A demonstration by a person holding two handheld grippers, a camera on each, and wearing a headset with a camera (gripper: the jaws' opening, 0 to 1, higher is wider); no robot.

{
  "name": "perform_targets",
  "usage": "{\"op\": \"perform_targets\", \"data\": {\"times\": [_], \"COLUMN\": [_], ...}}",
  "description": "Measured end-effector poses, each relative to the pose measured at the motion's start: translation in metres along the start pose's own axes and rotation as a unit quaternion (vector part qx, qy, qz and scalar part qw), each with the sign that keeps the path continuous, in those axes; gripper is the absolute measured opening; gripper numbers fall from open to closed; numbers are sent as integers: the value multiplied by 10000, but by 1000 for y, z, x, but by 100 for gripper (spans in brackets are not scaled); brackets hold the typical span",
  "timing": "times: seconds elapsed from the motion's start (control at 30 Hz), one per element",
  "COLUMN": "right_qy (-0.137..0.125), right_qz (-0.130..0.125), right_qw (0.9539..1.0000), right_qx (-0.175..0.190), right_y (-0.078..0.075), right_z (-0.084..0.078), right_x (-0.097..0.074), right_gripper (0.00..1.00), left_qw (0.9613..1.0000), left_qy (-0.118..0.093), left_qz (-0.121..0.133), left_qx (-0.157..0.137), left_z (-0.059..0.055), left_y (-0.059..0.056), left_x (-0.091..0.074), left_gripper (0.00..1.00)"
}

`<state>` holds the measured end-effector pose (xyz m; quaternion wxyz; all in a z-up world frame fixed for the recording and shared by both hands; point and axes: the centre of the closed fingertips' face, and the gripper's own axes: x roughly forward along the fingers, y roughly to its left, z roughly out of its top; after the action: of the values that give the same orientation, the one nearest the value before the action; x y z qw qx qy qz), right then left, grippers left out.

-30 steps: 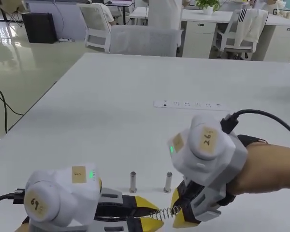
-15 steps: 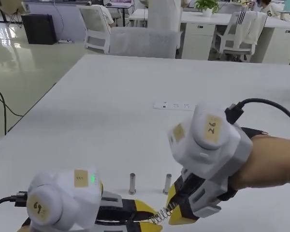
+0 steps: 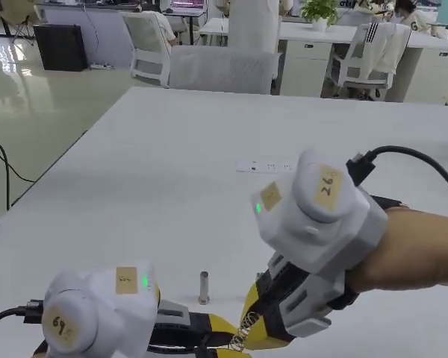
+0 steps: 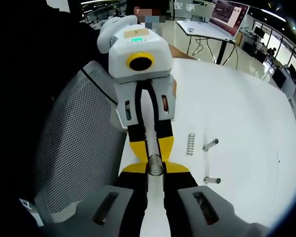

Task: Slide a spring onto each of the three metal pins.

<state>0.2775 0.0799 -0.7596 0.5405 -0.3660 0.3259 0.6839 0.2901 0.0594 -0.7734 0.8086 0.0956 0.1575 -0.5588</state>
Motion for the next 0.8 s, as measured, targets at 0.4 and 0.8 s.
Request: {"op": "perform_targets", "data": {"times": [0.4,0.8], "right_qy": [-21,25], "right_qz": [-17,-110], "right_qw": [10000,9999], "right_qx": [-82,-52], "right_y": [-1,-9], "right_z": [8,4], "right_x": [2,1], "right_gripper": [8,8], "left_qw": [10000,9998], "left_qy": [-45,-42], "left_qz": [24,98], "left_qx": [-33,-156], "left_z": [1,-2], "left_y": [1,4], "left_x": [0,-1], "left_gripper": [3,10]}}
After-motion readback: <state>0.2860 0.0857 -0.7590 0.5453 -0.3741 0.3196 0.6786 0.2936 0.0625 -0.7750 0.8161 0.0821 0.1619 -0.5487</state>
